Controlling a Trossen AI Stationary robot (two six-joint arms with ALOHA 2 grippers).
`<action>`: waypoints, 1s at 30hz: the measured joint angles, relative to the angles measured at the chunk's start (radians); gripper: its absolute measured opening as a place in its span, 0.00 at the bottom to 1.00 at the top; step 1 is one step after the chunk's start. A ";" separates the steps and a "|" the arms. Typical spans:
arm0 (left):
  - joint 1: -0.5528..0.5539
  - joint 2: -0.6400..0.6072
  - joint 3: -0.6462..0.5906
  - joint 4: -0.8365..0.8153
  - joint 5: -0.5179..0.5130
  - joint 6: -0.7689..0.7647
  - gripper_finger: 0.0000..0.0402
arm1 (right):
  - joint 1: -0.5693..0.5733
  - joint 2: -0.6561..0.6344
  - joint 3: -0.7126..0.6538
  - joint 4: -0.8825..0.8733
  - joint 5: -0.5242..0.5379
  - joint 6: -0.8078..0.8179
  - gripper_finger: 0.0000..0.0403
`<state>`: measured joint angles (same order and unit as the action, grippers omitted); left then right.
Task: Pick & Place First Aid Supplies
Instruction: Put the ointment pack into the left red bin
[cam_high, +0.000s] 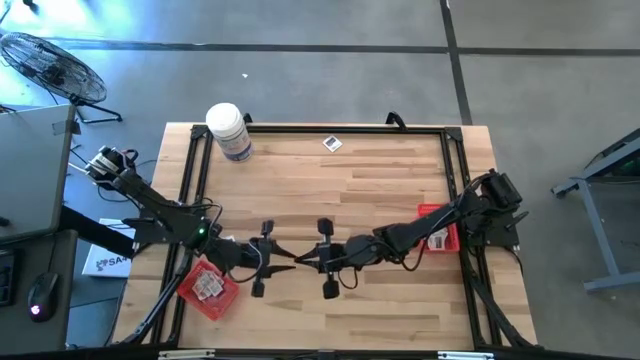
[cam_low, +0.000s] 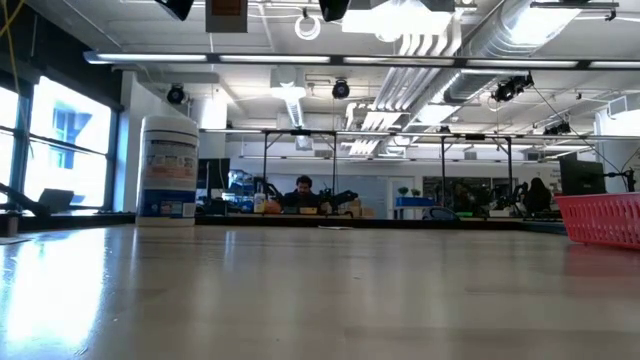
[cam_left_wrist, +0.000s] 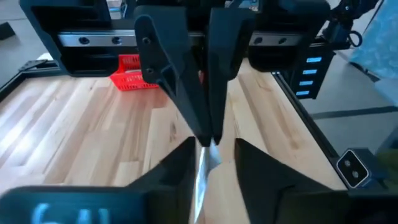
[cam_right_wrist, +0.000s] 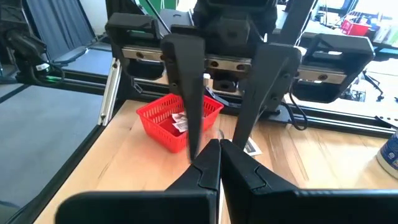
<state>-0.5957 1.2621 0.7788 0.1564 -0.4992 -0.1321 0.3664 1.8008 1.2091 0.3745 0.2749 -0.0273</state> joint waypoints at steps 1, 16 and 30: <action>0.000 0.000 0.000 -0.001 0.000 -0.002 0.24 | 0.000 0.000 0.000 -0.004 0.004 0.000 0.00; 0.000 -0.009 0.000 -0.025 -0.013 0.001 0.01 | 0.000 -0.012 0.000 -0.035 0.006 -0.005 0.02; -0.092 -0.108 0.316 -0.953 0.169 -0.437 0.00 | 0.067 -0.158 0.000 -0.313 0.218 0.016 0.25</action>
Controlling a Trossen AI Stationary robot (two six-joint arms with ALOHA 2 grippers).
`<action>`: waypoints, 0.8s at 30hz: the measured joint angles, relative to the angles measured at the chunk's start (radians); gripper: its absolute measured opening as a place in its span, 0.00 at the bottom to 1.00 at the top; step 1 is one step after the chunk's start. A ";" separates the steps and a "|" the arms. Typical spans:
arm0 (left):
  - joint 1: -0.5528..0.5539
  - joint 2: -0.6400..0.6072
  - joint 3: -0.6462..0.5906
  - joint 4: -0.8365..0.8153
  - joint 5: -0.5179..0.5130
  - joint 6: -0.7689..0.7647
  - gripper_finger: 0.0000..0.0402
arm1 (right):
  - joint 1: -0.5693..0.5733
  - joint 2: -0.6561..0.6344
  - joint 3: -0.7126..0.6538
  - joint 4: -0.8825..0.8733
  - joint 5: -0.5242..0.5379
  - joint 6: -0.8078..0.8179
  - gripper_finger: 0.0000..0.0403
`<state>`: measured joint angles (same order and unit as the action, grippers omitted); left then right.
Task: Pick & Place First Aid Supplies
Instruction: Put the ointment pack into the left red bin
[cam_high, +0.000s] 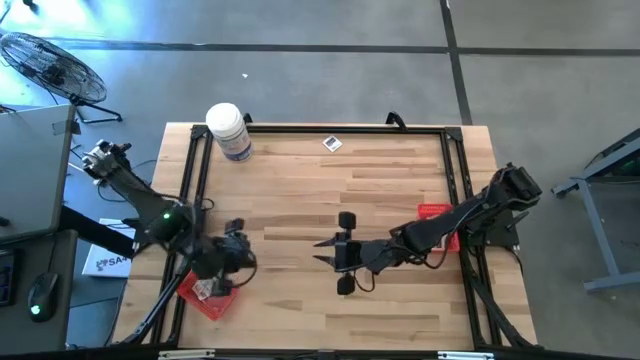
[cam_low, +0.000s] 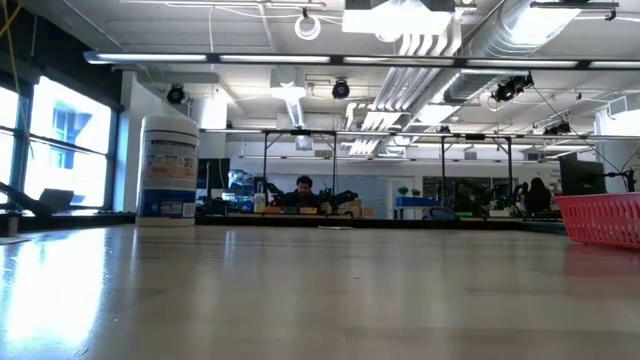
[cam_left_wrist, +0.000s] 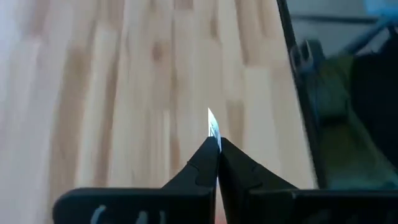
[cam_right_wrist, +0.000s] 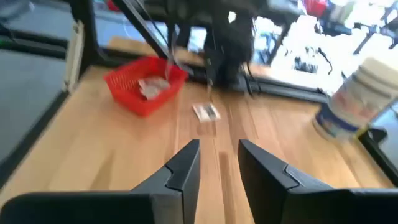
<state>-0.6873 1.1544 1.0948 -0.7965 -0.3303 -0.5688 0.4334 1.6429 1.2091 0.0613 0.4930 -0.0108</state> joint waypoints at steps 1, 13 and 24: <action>-0.020 0.004 0.024 -0.059 0.012 -0.057 0.00 | 0.000 0.000 0.000 -0.024 0.005 0.016 0.25; -0.299 0.008 -0.091 -0.261 0.195 -0.445 0.00 | -0.030 0.000 0.000 -0.211 0.012 0.168 0.26; -0.327 0.009 -0.315 -0.043 0.226 -0.549 0.00 | -0.030 0.000 0.000 -0.206 0.013 0.168 0.26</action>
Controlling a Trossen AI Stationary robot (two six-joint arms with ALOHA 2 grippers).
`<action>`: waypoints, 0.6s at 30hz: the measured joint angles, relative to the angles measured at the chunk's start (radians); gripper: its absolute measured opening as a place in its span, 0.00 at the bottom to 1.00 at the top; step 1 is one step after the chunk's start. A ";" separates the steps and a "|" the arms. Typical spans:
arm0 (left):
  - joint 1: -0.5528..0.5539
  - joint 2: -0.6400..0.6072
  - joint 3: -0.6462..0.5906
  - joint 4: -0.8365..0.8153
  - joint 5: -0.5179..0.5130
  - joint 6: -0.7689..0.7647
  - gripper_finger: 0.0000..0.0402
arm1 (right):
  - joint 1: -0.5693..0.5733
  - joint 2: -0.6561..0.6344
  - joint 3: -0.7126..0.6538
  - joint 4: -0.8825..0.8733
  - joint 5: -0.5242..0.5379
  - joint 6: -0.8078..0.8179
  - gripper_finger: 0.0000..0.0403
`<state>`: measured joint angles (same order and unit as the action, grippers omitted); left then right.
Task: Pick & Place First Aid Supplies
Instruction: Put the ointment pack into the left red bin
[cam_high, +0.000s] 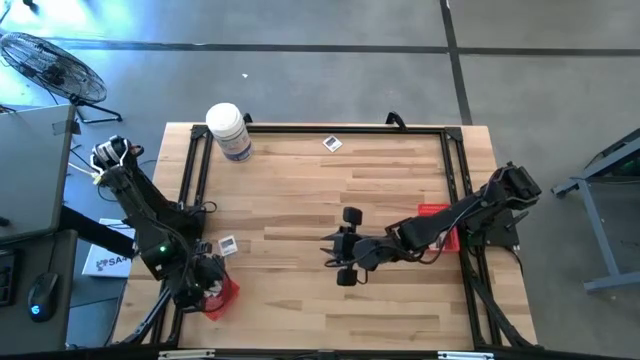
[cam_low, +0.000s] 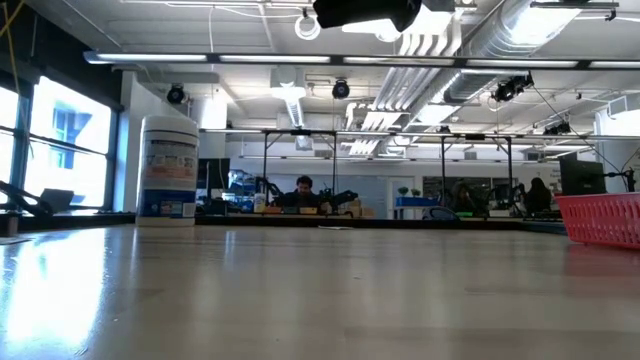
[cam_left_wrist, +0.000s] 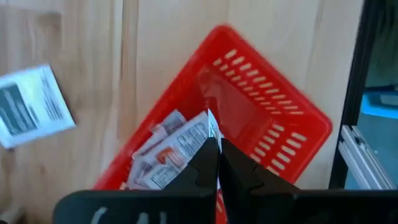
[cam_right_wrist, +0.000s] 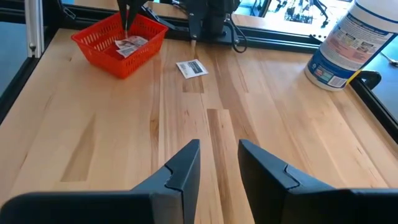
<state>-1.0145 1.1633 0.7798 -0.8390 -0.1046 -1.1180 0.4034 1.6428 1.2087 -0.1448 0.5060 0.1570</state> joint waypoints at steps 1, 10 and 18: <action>0.000 0.000 -0.009 0.006 0.014 -0.018 0.00 | 0.000 0.000 0.000 0.000 0.000 0.000 0.26; 0.000 0.000 -0.042 0.006 0.055 -0.133 0.01 | -0.011 0.000 0.000 0.000 -0.002 0.000 0.26; 0.000 0.000 -0.088 0.002 0.073 -0.185 0.01 | -0.011 0.000 0.000 0.000 -0.005 0.000 0.26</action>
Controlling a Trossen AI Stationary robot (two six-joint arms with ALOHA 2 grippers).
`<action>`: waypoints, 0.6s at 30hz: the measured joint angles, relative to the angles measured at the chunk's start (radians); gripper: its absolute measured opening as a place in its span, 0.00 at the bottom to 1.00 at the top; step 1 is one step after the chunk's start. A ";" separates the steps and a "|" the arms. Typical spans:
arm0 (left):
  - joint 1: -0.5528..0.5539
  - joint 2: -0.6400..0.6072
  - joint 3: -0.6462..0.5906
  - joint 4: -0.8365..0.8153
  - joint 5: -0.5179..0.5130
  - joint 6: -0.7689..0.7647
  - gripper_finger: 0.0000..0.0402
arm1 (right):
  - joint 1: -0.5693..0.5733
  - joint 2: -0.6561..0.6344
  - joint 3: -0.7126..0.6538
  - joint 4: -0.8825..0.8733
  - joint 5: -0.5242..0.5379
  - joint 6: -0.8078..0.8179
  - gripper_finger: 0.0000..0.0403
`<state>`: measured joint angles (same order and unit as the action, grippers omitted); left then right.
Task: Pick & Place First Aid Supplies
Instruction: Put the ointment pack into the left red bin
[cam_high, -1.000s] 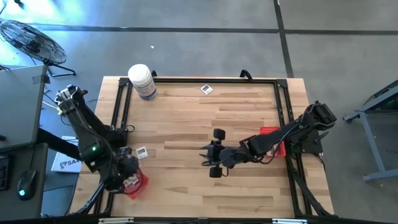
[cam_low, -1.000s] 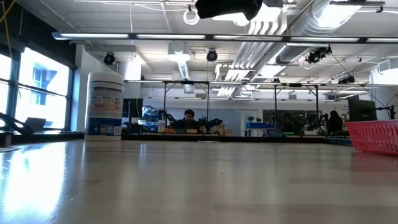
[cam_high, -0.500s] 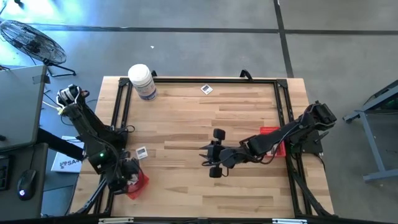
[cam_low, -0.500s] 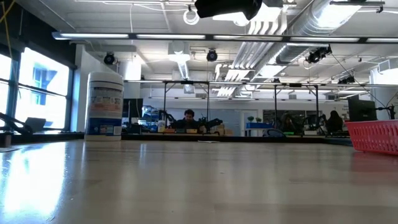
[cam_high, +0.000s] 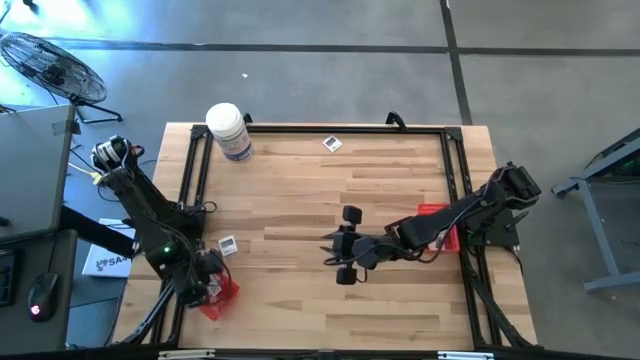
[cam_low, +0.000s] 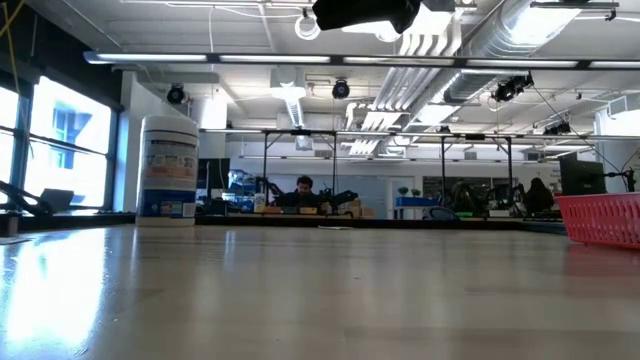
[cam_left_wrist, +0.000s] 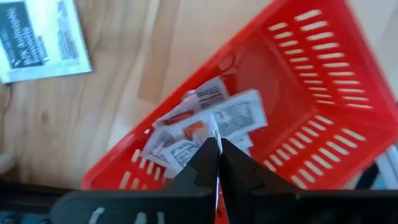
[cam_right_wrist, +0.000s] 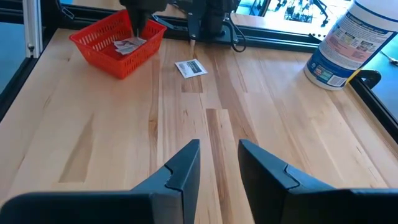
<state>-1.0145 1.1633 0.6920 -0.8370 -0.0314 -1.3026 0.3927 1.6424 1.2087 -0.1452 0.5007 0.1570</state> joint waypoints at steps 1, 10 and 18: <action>0.000 0.000 -0.005 -0.002 0.000 -0.010 0.01 | 0.000 0.000 0.000 0.000 0.000 0.000 0.26; 0.000 0.000 -0.014 -0.003 -0.002 -0.041 0.16 | 0.000 0.000 0.000 0.000 0.000 0.000 0.26; 0.000 -0.016 0.043 -0.048 0.099 -0.038 0.25 | -0.001 0.000 0.000 0.003 0.001 0.000 0.26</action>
<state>-1.0142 1.1469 0.7351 -0.8854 0.0680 -1.3409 0.3920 1.6423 1.2086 -0.1422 0.5020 0.1566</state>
